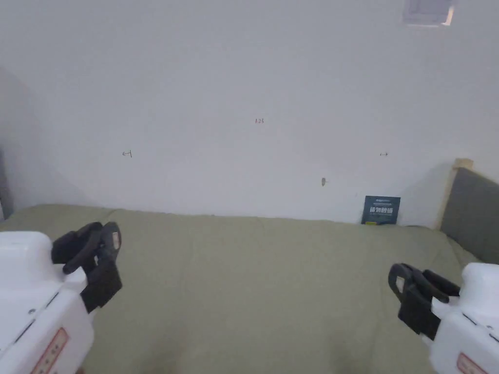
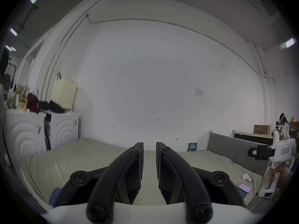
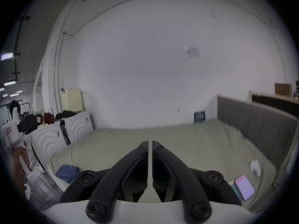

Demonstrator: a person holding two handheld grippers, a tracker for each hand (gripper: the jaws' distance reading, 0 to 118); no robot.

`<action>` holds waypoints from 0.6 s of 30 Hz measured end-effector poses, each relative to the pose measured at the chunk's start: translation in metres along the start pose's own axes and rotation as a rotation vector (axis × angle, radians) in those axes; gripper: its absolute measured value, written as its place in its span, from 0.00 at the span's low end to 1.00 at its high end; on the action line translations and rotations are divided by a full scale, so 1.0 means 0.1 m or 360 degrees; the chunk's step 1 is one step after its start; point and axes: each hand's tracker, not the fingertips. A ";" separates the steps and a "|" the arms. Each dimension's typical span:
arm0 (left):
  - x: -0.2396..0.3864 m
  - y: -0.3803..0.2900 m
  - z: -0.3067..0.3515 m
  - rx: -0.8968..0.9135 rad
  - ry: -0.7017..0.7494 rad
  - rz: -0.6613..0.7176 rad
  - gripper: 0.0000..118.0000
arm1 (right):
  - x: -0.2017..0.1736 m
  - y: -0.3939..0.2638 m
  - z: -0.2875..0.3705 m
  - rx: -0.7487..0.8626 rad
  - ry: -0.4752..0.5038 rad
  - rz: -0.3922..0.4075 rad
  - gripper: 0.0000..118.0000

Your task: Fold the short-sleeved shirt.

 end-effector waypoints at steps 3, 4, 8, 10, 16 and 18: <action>0.36 0.15 0.01 0.0077 0.0030 -0.0103 0.14 | -0.04 0.20 0.04 -0.0031 0.0018 0.0011 0.05; 0.43 0.15 0.02 0.0076 0.0039 -0.0127 0.14 | -0.05 0.22 0.07 -0.0042 0.0032 0.0088 0.05; 0.63 0.11 0.24 -0.0084 0.0088 -0.0047 0.14 | -0.14 0.07 0.23 0.0006 -0.0127 0.0224 0.05; 0.66 0.02 0.25 -0.0151 0.0080 -0.0068 0.14 | -0.14 -0.01 0.24 0.0002 -0.0115 0.0204 0.05; 0.70 -0.17 0.20 -0.0262 0.0057 -0.0075 0.14 | -0.21 -0.04 0.26 0.0009 -0.0171 0.0214 0.05; 0.75 -0.19 0.20 -0.0253 0.0080 -0.0102 0.14 | -0.25 -0.05 0.24 0.0009 -0.0183 0.0229 0.07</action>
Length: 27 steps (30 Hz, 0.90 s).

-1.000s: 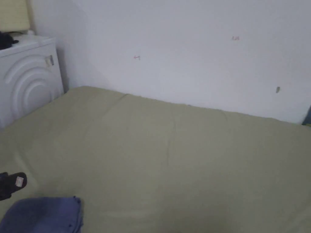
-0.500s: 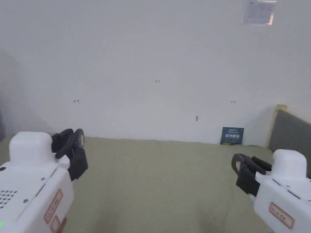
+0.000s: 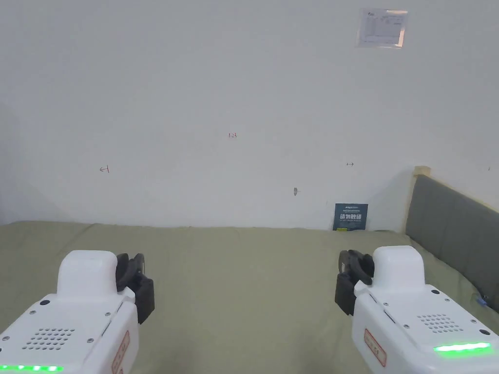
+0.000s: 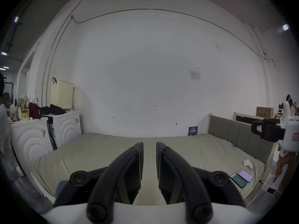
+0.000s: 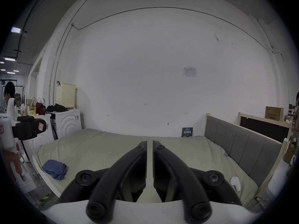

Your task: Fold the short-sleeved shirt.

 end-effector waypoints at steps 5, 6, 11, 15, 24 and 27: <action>-0.06 -0.01 -0.01 0.0000 -0.0059 0.0010 0.50 | -0.06 -0.03 -0.04 -0.0036 0.0025 0.0023 0.34; -0.06 -0.01 -0.01 0.0002 -0.0056 0.0009 0.62 | -0.06 -0.04 -0.05 -0.0055 0.0041 0.0018 0.45; -0.07 -0.02 -0.03 0.0027 -0.0050 0.0023 1.00 | -0.08 -0.06 -0.10 -0.0110 0.0084 -0.0045 0.95; -0.03 0.01 -0.03 0.0060 -0.0039 -0.0001 1.00 | -0.19 -0.02 -0.06 -0.0070 -0.0014 0.0046 1.00; -0.11 0.01 0.02 0.0033 -0.0018 0.0000 1.00 | -0.16 0.13 -0.04 -0.0236 0.0000 -0.0168 1.00; -0.12 0.02 0.02 0.0027 -0.0003 -0.0007 1.00 | -0.23 0.14 0.04 -0.0186 0.0014 -0.0145 1.00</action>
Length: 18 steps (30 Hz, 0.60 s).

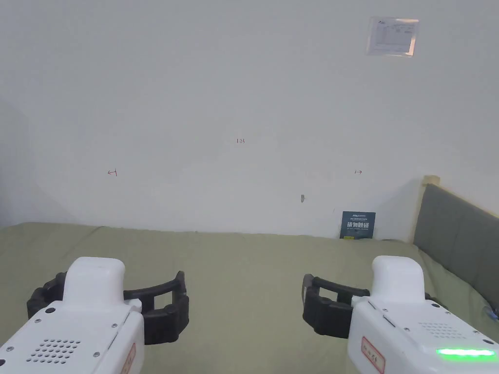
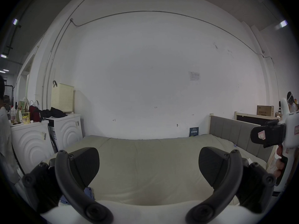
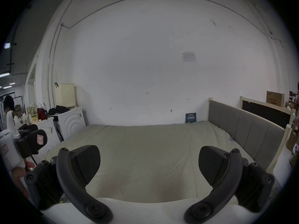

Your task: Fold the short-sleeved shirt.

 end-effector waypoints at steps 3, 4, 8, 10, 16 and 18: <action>0.00 0.00 0.00 -0.0002 -0.0008 0.0005 1.00 | -0.14 0.01 0.06 0.0027 -0.0153 0.0111 1.00; 0.00 0.00 -0.01 -0.0004 -0.0009 0.0005 1.00 | -0.18 0.01 0.07 0.0051 -0.0201 0.0160 1.00; 0.01 0.00 -0.01 -0.0006 -0.0023 0.0025 1.00 | -0.22 0.00 0.09 0.0076 -0.0256 0.0147 1.00; 0.01 0.00 -0.01 -0.0004 -0.0021 0.0033 1.00 | -0.18 0.00 0.08 0.0014 -0.0151 0.0078 1.00; 0.03 0.00 0.00 0.0000 -0.0018 0.0010 1.00 | -0.08 -0.02 0.09 0.0015 -0.0095 0.0006 1.00; 0.04 -0.01 -0.01 -0.0010 -0.0017 0.0003 1.00 | -0.09 -0.03 0.08 0.0034 -0.0113 0.0031 1.00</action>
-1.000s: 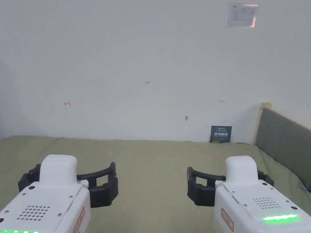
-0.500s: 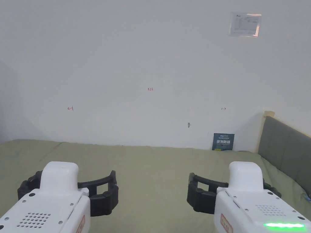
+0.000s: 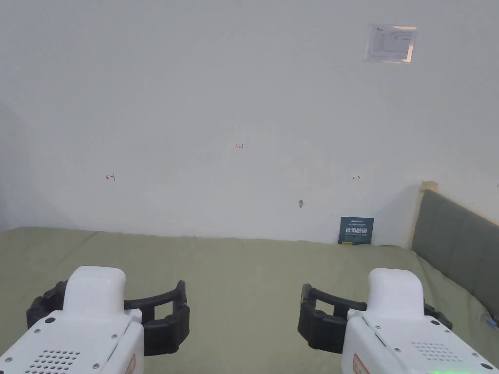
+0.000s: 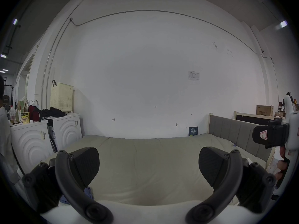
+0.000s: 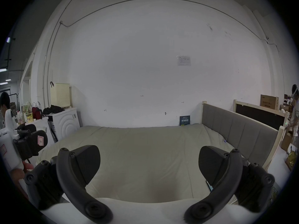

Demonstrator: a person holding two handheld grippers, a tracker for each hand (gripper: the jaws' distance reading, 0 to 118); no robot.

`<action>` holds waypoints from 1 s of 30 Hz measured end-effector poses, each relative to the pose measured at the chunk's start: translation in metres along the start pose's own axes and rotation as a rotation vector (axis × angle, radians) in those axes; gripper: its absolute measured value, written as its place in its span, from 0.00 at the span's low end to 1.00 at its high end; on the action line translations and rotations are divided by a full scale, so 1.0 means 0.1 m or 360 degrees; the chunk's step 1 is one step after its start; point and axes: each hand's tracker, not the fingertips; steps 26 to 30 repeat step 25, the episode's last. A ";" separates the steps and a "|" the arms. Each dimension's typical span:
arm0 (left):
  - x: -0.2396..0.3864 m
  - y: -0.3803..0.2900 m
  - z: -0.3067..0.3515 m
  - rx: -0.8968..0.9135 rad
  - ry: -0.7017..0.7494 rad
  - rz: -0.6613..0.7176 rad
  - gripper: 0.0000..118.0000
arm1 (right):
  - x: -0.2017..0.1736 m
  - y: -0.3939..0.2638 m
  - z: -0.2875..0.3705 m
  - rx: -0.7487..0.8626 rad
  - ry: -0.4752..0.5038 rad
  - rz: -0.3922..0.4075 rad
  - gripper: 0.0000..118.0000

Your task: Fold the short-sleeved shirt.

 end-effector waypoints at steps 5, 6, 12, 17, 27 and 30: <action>0.02 -0.01 -0.01 -0.0006 -0.0011 0.0007 1.00 | 0.01 0.01 -0.01 -0.0039 0.0020 -0.0016 1.00; 0.03 -0.01 -0.01 -0.0006 -0.0012 0.0004 1.00 | 0.01 0.00 -0.01 -0.0031 0.0025 -0.0014 1.00; 0.05 0.00 -0.01 0.0005 -0.0015 -0.0008 1.00 | -0.04 -0.01 -0.05 0.0092 -0.0232 0.0052 1.00; 0.07 0.01 -0.01 0.0010 -0.0013 -0.0027 1.00 | 0.08 0.02 -0.03 0.0064 -0.0059 -0.0015 1.00; 0.13 -0.03 0.00 0.0014 0.0006 -0.0085 1.00 | 0.15 0.02 -0.16 0.0052 -0.0201 0.0064 1.00; 0.13 -0.03 0.00 0.0014 0.0006 -0.0085 1.00 | 0.15 0.02 -0.16 0.0052 -0.0201 0.0064 1.00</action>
